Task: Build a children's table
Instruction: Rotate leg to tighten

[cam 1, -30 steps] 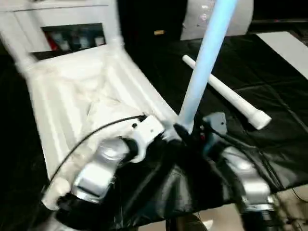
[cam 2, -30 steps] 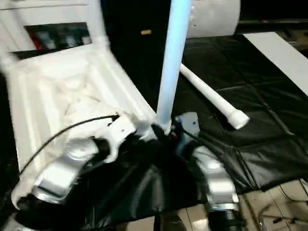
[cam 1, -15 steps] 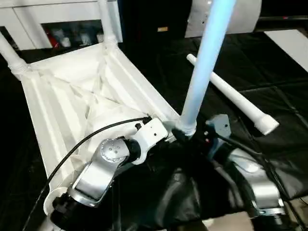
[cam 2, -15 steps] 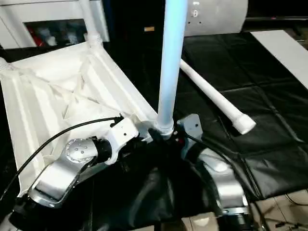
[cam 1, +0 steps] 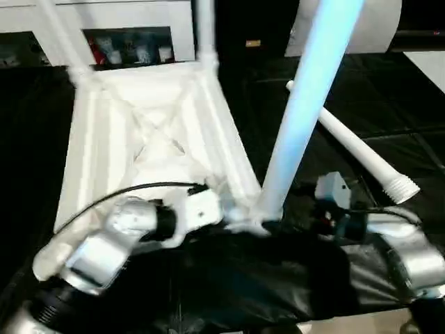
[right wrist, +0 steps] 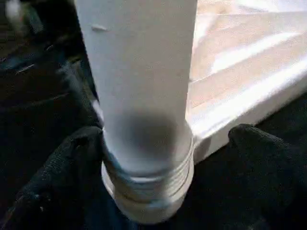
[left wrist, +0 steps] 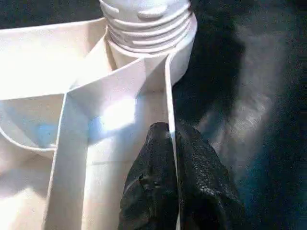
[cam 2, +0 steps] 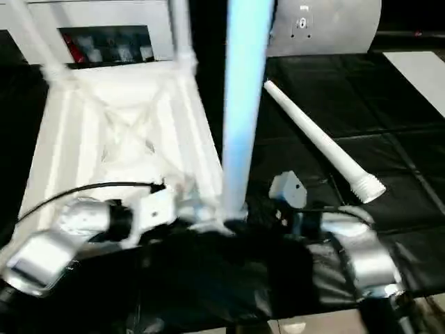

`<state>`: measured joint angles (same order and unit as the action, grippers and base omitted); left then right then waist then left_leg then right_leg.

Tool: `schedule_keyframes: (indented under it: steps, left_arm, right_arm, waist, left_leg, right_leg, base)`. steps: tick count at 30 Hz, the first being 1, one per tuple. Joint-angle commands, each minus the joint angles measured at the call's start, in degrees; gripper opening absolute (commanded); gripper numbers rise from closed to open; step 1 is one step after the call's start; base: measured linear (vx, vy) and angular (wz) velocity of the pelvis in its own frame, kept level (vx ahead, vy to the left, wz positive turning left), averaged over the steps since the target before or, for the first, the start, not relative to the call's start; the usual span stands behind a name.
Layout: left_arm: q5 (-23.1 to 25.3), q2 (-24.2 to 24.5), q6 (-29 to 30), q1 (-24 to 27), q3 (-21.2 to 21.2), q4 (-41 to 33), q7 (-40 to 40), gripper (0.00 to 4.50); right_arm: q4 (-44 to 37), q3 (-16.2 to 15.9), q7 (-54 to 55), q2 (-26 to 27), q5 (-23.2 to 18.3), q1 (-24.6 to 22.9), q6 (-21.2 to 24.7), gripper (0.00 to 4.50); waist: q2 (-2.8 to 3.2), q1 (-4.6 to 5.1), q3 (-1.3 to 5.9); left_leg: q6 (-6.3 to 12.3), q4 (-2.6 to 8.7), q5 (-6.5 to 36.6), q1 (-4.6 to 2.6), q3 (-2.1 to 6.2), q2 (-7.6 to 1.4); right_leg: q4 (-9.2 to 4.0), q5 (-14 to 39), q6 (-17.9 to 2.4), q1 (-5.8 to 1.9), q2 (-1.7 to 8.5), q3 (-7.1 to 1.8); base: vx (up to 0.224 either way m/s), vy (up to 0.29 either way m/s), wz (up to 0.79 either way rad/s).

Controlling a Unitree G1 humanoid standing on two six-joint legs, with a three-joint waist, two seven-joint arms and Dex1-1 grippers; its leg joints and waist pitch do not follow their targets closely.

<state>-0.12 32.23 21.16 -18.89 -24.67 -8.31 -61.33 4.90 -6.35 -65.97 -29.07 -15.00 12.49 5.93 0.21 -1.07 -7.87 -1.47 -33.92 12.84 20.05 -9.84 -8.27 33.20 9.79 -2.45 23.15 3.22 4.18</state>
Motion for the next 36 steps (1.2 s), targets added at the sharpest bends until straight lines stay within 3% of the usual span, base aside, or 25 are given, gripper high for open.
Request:
schedule_keyframes:
  steps: [1,7,15,24,29,31,33,36]
  left_arm:
    - [1.5,1.6,-2.4,-0.4,-5.0,1.5,-5.5,0.00]
    - [1.9,3.1,-5.8,-2.4,-5.9,3.9,-8.3,0.00]
    - [1.5,3.3,-7.1,-3.0,-6.3,4.5,-9.7,0.00]
    - [1.1,3.6,-8.2,-3.3,-6.2,5.7,-10.2,0.00]
    - [0.4,2.8,-5.7,-2.7,-5.3,5.1,-8.7,0.00]
    - [-0.1,-0.1,0.1,-2.0,-3.4,3.7,-3.6,0.00]
    - [-0.2,-1.5,2.4,-1.8,-2.6,3.2,-1.0,0.00]
    - [-0.1,-6.7,8.1,-1.6,0.0,1.9,6.6,0.00]
  right_arm:
    - [0.9,-1.6,-3.6,-0.8,0.1,0.8,-0.5,4.48]
    - [3.0,-3.1,-6.6,-1.0,-0.5,3.5,-0.5,4.03]
    - [4.5,-4.5,-8.7,-1.0,-0.2,4.8,-1.1,3.46]
    - [4.7,-5.1,-9.7,-0.6,-0.7,4.6,-1.4,2.78]
    - [2.2,-5.1,-9.0,0.3,-2.2,2.6,0.9,2.74]
    - [-0.5,-5.8,-4.8,2.2,-1.7,0.1,3.9,2.72]
    - [-1.4,-6.0,-1.5,3.6,-1.1,-0.6,6.2,2.70]
    - [-2.9,-5.8,9.6,10.0,1.2,-1.5,9.0,2.70]
  waist:
    - [-0.14,0.12,4.15]
    - [-0.14,-0.46,4.51]
    - [-0.23,-0.59,4.44]
    - [-0.28,-0.62,4.43]
    - [-0.27,-0.71,4.39]
    - [-0.31,-0.62,4.30]
    - [-0.29,-0.58,3.78]
    - [-0.47,-0.12,2.75]
  left_leg:
    - [9.09,3.70,2.6,-0.11,1.72,-5.18]
    - [10.06,3.39,-0.7,-0.15,1.67,-5.19]
    - [8.44,3.37,1.2,-0.06,1.62,-5.14]
    - [8.61,3.30,0.9,0.04,1.63,-5.08]
    - [8.24,3.32,1.3,0.02,1.60,-5.08]
    - [7.77,3.43,1.4,0.06,1.62,-5.19]
    - [6.92,3.71,3.3,0.12,1.71,-5.31]
    - [3.39,4.09,11.1,-0.39,1.94,-4.73]
  right_leg:
    - [-3.23,11.0,-15.5,-3.30,5.87,-3.88]
    - [-2.41,6.6,-16.7,-3.30,5.86,-3.85]
    - [-2.69,9.9,-16.0,-3.40,5.87,-3.88]
    - [-2.63,9.8,-15.9,-3.40,5.82,-3.86]
    - [-2.72,10.7,-15.7,-3.40,5.84,-3.91]
    - [-2.67,11.0,-15.6,-3.41,5.80,-3.92]
    - [-3.15,14.0,-15.1,-3.19,5.81,-3.90]
    - [-5.03,30.0,-10.1,-2.60,5.93,-3.79]
  base:
    - [0.000,0.000,0.00]
    - [0.000,0.000,0.00]
    - [0.000,0.000,0.00]
    - [0.000,0.000,0.00]
    - [0.000,0.000,0.00]
    - [0.000,0.000,0.00]
    - [0.000,0.000,0.00]
    - [0.000,0.000,0.00]
